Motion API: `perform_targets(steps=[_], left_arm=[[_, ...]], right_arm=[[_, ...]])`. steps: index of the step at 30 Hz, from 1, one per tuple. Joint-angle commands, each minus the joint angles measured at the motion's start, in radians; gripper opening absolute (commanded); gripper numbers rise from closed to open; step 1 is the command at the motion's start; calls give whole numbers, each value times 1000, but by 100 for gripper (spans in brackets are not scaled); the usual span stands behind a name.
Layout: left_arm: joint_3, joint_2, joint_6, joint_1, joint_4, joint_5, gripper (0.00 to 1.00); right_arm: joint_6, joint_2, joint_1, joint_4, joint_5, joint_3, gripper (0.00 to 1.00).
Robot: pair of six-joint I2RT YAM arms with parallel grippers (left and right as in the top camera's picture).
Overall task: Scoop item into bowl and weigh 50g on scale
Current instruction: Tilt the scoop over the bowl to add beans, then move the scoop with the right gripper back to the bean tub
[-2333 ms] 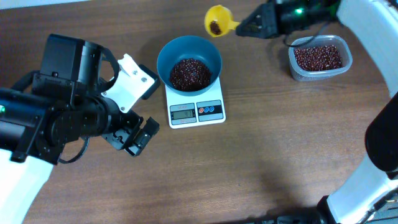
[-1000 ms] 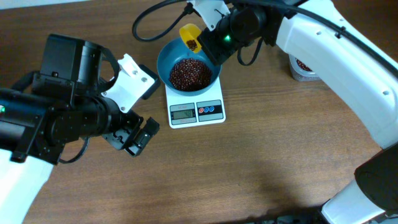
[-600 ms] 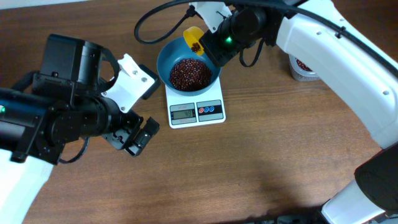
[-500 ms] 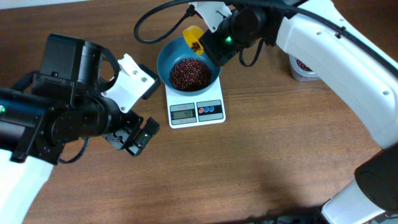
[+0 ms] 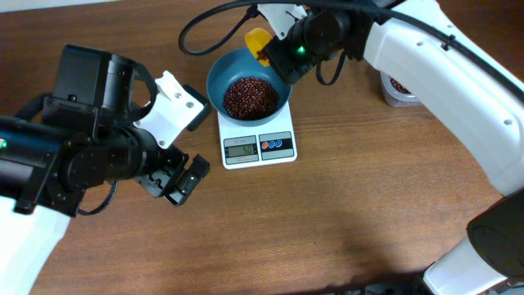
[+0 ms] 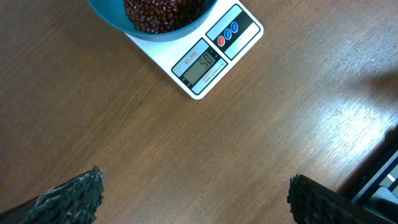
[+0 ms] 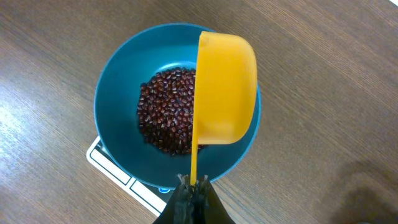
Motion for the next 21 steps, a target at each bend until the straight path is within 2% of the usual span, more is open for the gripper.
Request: perform_targets(steps=[1,9,17,21], left_arm=[[13,-5,-13,3,1,11,99],[13,-5,-13,3,1,11,99],[13,-5,-13,3,2,11,99],[13,-5,-13,3,2,11,99]], right_arm=[[4,-19,5,4,19,26,4],[5,-20,5,43,-11,26,4],[70,-20,-32,45,-236,26,4],[174,-20,-111,45,-380,26,4]])
